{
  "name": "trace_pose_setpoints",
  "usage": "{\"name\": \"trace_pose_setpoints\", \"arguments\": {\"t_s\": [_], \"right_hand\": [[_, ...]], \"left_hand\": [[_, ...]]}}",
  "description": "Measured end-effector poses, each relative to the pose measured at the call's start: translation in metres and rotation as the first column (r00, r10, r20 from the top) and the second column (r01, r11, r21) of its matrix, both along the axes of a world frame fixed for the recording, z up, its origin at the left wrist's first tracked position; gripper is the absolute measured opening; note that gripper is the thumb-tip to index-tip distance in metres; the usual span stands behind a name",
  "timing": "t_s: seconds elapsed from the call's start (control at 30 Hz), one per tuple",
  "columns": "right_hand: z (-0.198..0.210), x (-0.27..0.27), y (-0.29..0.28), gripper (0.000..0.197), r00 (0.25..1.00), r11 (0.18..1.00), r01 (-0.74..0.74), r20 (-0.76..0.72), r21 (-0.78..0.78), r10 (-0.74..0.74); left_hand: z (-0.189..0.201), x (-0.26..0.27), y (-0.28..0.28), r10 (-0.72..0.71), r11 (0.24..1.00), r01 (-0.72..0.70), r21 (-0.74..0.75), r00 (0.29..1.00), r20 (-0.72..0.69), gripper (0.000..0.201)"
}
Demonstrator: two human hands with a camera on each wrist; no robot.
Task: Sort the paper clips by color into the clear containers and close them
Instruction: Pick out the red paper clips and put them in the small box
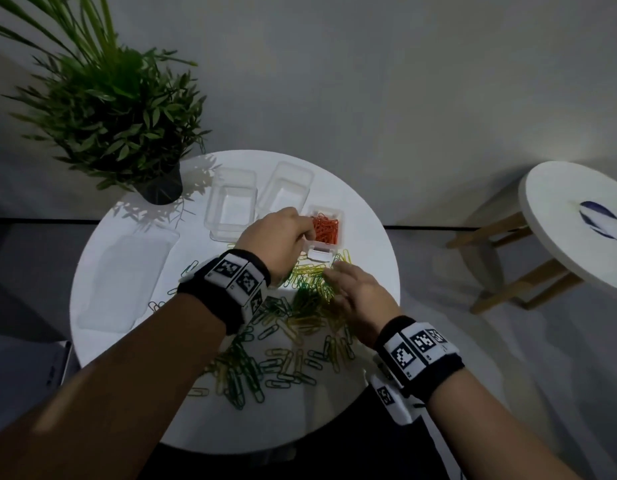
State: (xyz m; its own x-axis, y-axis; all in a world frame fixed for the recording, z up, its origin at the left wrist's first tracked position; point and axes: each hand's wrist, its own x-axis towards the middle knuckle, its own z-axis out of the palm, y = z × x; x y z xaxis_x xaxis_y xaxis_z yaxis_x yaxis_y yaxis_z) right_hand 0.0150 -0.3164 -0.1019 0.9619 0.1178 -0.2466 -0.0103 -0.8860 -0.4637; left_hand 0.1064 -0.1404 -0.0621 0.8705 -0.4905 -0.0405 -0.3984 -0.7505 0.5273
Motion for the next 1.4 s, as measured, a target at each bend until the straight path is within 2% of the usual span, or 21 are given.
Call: {"name": "trace_pose_setpoints", "arguments": {"t_s": [0.1,0.2,0.33,0.43,0.53,0.67,0.8,0.87,0.93,1.0,1.03,1.13,1.17,1.27,1.4], "right_hand": [[-0.002,-0.006,0.019,0.059,0.972,0.976,-0.195,-0.15,-0.093,0.179],[-0.004,-0.018,0.035,0.064,0.939,0.934,-0.294,-0.244,-0.202,0.243],[-0.006,-0.022,0.045,0.061,0.937,0.92,-0.307,-0.246,-0.242,0.248],[0.0,-0.018,0.057,0.062,0.94,0.921,-0.307,-0.227,-0.239,0.255],[0.009,-0.01,0.074,0.063,0.925,0.907,-0.353,-0.232,-0.228,0.301],[0.012,0.008,0.097,0.066,0.913,0.888,-0.393,-0.213,-0.237,0.347],[0.012,0.025,0.111,0.094,0.868,0.842,-0.465,-0.328,-0.274,0.372],[0.018,0.029,0.112,0.1,0.863,0.816,-0.473,-0.363,-0.333,0.352],[0.026,0.03,0.112,0.097,0.882,0.811,-0.445,-0.344,-0.379,0.323],[0.032,0.03,0.118,0.093,0.894,0.829,-0.424,-0.318,-0.366,0.316],[0.034,0.031,0.123,0.091,0.891,0.832,-0.432,-0.308,-0.348,0.334],[0.032,0.039,0.15,0.091,0.853,0.811,-0.509,-0.295,-0.287,0.431],[0.031,0.042,0.158,0.093,0.834,0.797,-0.538,-0.307,-0.274,0.458],[0.028,0.047,0.169,0.091,0.808,0.764,-0.576,-0.346,-0.292,0.477],[0.028,0.039,0.15,0.077,0.826,0.76,-0.553,-0.348,-0.342,0.444]], "left_hand": [[-0.002,-0.015,0.029,0.078,0.997,-0.078,0.002,0.996,-0.048,0.017],[-0.005,-0.036,0.063,0.176,0.983,-0.17,0.07,0.98,-0.089,0.017],[-0.018,-0.073,0.104,0.235,0.969,-0.234,0.072,0.972,-0.008,0.017],[-0.027,-0.095,0.118,0.259,0.953,-0.25,0.171,0.965,-0.033,0.019],[-0.036,-0.108,0.119,0.255,0.94,-0.224,0.255,0.962,-0.093,0.024],[-0.041,-0.116,0.116,0.185,0.954,-0.149,0.259,0.975,-0.12,0.033],[-0.042,-0.124,0.112,0.035,0.946,0.024,0.323,0.984,-0.177,0.056],[-0.045,-0.128,0.113,-0.014,0.945,0.057,0.322,0.991,-0.135,0.068],[-0.047,-0.13,0.118,0.007,0.963,0.018,0.269,0.996,-0.09,0.067],[-0.045,-0.129,0.124,0.055,0.963,-0.04,0.266,0.997,-0.05,0.053],[-0.043,-0.127,0.128,0.094,0.955,-0.067,0.29,0.992,-0.08,0.046],[-0.041,-0.123,0.129,0.171,0.935,-0.155,0.319,0.985,-0.022,0.049],[-0.042,-0.123,0.128,0.198,0.923,-0.172,0.343,0.979,-0.044,0.051],[-0.046,-0.126,0.13,0.165,0.929,-0.121,0.35,0.981,-0.099,0.05],[-0.049,-0.129,0.127,0.109,0.958,-0.075,0.278,0.988,-0.11,0.045]]}}
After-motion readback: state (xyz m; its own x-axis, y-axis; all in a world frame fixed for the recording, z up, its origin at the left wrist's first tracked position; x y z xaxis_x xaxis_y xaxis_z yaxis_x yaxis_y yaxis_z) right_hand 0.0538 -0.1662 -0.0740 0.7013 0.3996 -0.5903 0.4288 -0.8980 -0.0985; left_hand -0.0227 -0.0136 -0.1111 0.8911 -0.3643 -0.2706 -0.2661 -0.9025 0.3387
